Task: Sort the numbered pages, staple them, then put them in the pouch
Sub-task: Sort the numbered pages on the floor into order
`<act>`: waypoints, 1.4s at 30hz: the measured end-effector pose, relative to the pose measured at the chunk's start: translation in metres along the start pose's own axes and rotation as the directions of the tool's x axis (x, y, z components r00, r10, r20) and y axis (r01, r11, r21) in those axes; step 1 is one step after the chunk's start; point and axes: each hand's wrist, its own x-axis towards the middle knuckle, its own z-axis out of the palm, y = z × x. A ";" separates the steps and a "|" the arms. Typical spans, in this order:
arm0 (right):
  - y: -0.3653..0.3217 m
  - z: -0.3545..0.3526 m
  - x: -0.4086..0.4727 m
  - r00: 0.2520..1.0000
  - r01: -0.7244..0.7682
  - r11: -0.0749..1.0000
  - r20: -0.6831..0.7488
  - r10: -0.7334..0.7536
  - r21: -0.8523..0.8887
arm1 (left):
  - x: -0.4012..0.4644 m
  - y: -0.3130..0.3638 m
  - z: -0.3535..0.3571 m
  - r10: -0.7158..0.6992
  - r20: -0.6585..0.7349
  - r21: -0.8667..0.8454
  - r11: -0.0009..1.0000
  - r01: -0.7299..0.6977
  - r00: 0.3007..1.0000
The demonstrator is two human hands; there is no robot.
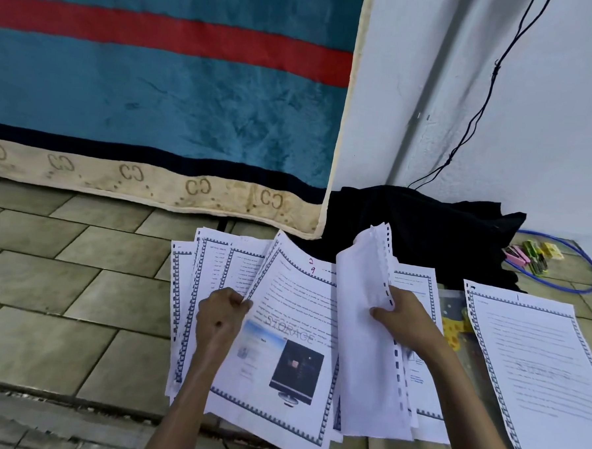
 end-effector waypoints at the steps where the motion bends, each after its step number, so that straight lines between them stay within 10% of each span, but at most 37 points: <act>1: -0.002 0.001 0.000 1.000 -0.005 1.000 0.003 0.005 0.012 | 0.002 0.002 -0.002 -0.016 0.032 -0.059 0.998 0.018 0.999; 9: -0.016 0.022 0.003 1.000 -0.026 0.999 0.014 0.025 0.022 | 0.014 -0.001 0.002 -0.094 0.220 -0.227 0.963 0.144 0.971; 16: -0.016 0.031 0.005 1.000 -0.019 0.999 -0.002 0.019 -0.037 | 0.007 -0.005 0.007 0.290 -0.104 0.044 0.957 -0.287 0.951; 20: -0.017 0.032 0.007 1.000 -0.029 0.999 0.007 0.029 -0.042 | 0.006 -0.003 0.014 0.103 0.207 0.001 0.994 -0.106 0.973; 25: -0.016 0.032 0.006 0.996 -0.080 0.994 0.035 0.078 0.070 | -0.004 0.019 0.015 0.158 0.278 -0.089 0.986 -0.138 0.947; 31: -0.020 0.023 0.002 0.981 -0.149 0.952 0.157 0.109 0.268 | -0.056 0.068 0.039 0.240 0.665 -0.333 0.943 -0.007 0.708; 35: -0.016 0.020 0.008 0.991 -0.104 0.986 0.099 0.091 0.134 | -0.050 0.066 0.056 0.265 0.521 -0.296 0.948 -0.120 0.811; 39: -0.016 0.019 0.009 0.989 -0.101 0.991 0.121 0.090 0.089 | -0.016 0.026 0.035 0.113 0.077 0.101 0.988 -0.121 0.991; 42: -0.019 0.023 0.011 0.988 -0.088 0.994 0.134 0.080 0.062 | 0.001 0.013 0.021 -0.034 0.064 0.350 0.937 0.010 0.997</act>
